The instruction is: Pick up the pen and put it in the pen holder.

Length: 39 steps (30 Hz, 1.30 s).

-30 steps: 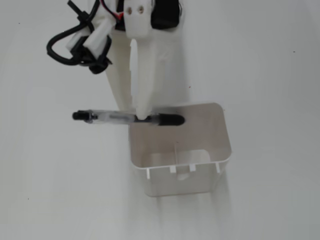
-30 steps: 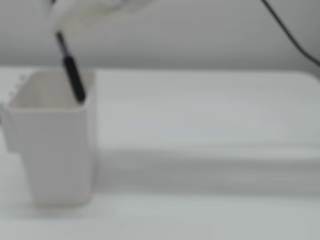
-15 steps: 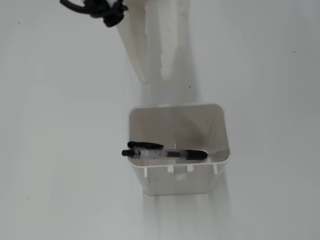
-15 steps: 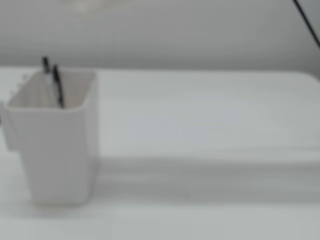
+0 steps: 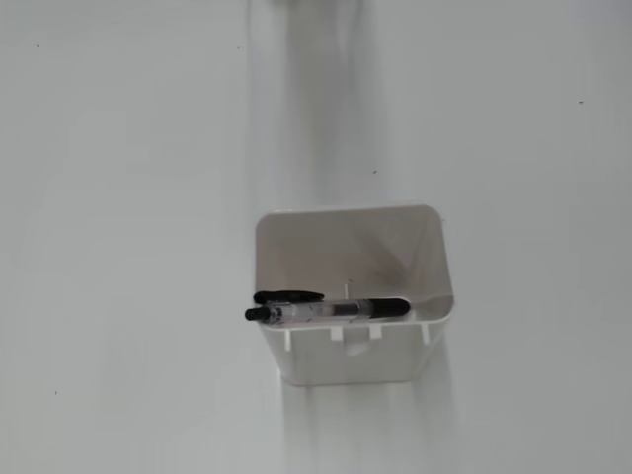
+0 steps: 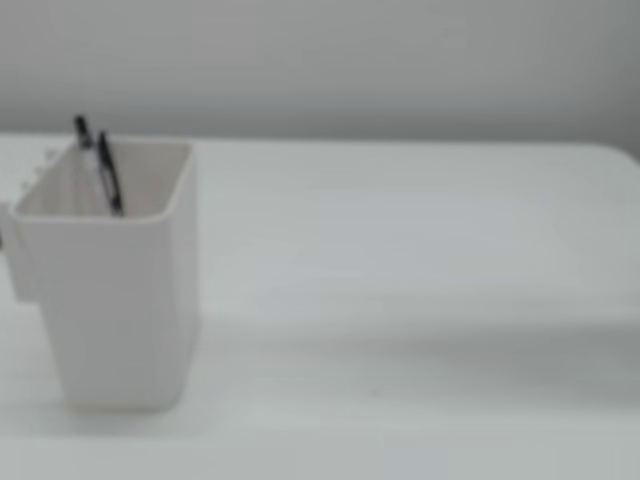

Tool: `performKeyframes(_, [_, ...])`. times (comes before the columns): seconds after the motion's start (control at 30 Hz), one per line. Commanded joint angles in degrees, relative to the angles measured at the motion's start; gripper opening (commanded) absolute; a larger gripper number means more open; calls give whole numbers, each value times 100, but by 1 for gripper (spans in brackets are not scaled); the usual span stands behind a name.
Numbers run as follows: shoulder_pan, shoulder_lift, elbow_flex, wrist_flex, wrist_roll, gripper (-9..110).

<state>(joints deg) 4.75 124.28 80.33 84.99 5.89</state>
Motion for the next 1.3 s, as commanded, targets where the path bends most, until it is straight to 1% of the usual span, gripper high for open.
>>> performKeyframes(0.0, [0,721,738,545,519,18])
performKeyframes(0.17, [-62,1802,3094,510,510,18])
performKeyframes(0.33, [0,3243,5502,-483,483,18])
performKeyframes(0.4, [9,3894,6179,-817,483,18])
performKeyframes(0.53, [9,5265,6715,-1187,88,18])
performKeyframes(0.63, [18,6196,7269,-1169,-316,18])
performKeyframes(0.8, [9,7400,8473,-1213,-422,18])
performKeyframes(1.0, [0,7146,8833,-1239,-396,17])
performKeyframes(1.07, [9,7146,9026,-1239,-404,12])
performKeyframes(1.17, [9,7146,9369,-1248,-457,-1])
performKeyframes(1.27, [0,7146,9448,-1292,-448,1])
